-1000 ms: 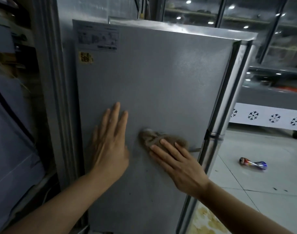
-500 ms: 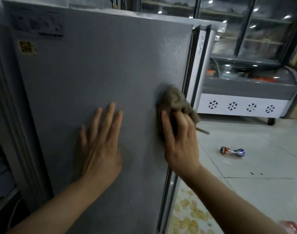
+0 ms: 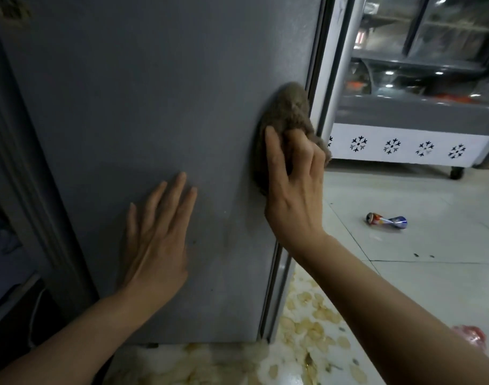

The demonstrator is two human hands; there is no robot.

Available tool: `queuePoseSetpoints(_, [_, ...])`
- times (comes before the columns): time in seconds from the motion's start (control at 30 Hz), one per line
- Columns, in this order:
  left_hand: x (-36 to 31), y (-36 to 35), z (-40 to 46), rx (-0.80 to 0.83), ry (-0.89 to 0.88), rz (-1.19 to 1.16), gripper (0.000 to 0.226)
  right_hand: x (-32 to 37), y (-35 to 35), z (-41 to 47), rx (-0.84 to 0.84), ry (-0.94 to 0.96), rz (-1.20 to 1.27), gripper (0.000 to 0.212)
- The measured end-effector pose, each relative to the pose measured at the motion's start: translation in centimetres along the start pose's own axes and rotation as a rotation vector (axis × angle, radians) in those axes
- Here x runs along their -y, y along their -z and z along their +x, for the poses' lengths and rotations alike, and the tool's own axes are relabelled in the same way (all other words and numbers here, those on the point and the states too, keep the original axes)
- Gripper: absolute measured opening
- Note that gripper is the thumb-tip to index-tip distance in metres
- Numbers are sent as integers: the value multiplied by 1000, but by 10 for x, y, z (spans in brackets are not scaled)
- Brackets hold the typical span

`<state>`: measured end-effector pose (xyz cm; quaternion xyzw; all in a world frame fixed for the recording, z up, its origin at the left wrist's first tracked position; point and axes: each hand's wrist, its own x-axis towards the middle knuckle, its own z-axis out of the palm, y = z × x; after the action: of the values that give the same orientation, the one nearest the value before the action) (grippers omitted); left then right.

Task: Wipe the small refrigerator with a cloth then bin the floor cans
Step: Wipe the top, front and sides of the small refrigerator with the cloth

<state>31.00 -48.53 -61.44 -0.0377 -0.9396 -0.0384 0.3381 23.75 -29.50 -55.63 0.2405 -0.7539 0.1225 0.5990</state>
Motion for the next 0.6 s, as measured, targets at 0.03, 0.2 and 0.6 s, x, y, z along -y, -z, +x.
queuePoseSetpoints(0.03, [2,-3,-1,6,-3,4,107,-1,-6,-10,-12,12,-4,49])
queuePoseSetpoints(0.2, [5,-10,-1,-17,-26,-3,104,0,-16,-119,240,388,-41,47])
queuePoseSetpoints(0.6, [35,-2,-10,-75,47,-4,100,28,-29,-36,90,60,15,61])
